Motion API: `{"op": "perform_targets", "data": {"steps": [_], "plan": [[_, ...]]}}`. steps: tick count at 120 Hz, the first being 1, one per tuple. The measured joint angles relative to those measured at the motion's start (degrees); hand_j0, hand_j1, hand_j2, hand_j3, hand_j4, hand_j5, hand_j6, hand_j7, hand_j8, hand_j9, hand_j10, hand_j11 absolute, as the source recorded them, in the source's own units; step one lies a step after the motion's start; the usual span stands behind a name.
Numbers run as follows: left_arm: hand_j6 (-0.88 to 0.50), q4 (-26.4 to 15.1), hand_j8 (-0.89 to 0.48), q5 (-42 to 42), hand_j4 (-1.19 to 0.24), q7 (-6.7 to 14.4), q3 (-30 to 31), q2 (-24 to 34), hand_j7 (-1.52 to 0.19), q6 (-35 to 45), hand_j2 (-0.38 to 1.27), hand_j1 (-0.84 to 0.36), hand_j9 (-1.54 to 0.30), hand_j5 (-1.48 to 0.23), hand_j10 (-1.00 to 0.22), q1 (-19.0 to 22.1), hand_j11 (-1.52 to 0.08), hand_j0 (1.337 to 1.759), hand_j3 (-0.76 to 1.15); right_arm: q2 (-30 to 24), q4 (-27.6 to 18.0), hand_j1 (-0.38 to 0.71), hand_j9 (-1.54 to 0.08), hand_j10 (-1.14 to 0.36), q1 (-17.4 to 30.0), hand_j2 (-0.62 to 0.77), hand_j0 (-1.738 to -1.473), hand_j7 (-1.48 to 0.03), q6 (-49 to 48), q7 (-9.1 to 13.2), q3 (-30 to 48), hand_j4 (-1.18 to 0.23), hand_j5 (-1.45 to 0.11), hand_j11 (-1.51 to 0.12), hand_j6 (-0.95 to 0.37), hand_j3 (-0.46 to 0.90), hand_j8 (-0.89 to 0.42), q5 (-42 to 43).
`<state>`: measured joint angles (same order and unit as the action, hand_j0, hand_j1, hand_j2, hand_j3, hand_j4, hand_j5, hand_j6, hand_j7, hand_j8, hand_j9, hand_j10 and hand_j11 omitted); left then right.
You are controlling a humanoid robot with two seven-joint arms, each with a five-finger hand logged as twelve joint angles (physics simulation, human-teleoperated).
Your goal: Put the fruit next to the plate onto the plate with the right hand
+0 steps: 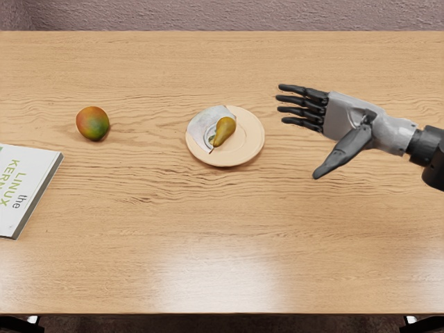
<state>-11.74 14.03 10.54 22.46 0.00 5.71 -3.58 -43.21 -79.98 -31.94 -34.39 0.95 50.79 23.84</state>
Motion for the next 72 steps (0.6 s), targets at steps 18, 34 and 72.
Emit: {"op": "perform_targets", "data": {"steps": [18,34,72], "plan": [[0.00,0.0,0.00,0.0,0.00,0.0,0.0,0.0,0.00,0.0,0.00,0.35,0.00,0.00,0.00,0.0,0.00,1.658,0.00,-8.6,0.5,-0.30,-0.06,-0.04,5.3,0.00,-1.658,-0.06,-0.5,-6.6,1.3,-0.05,-0.06,-0.06,-0.05,0.00,-0.04,-2.5],[0.00,0.0,0.00,0.0,0.00,0.0,0.0,0.0,0.00,0.0,0.00,0.35,0.00,0.00,0.00,0.0,0.00,1.658,0.00,-11.8,2.1,-0.30,-0.06,-0.04,7.6,0.00,-1.658,-0.06,-0.6,-8.2,1.6,-0.04,-0.06,-0.06,-0.04,0.00,-0.04,-3.9],[0.00,0.1,0.00,0.0,0.00,0.0,0.1,0.0,0.00,0.0,0.00,0.35,0.00,0.00,0.00,0.1,0.00,1.658,0.00,-14.5,3.5,-0.30,-0.05,-0.04,8.5,0.00,-1.658,-0.05,-0.6,-9.8,1.7,-0.04,-0.06,-0.05,-0.04,0.00,-0.04,-5.2]]}}
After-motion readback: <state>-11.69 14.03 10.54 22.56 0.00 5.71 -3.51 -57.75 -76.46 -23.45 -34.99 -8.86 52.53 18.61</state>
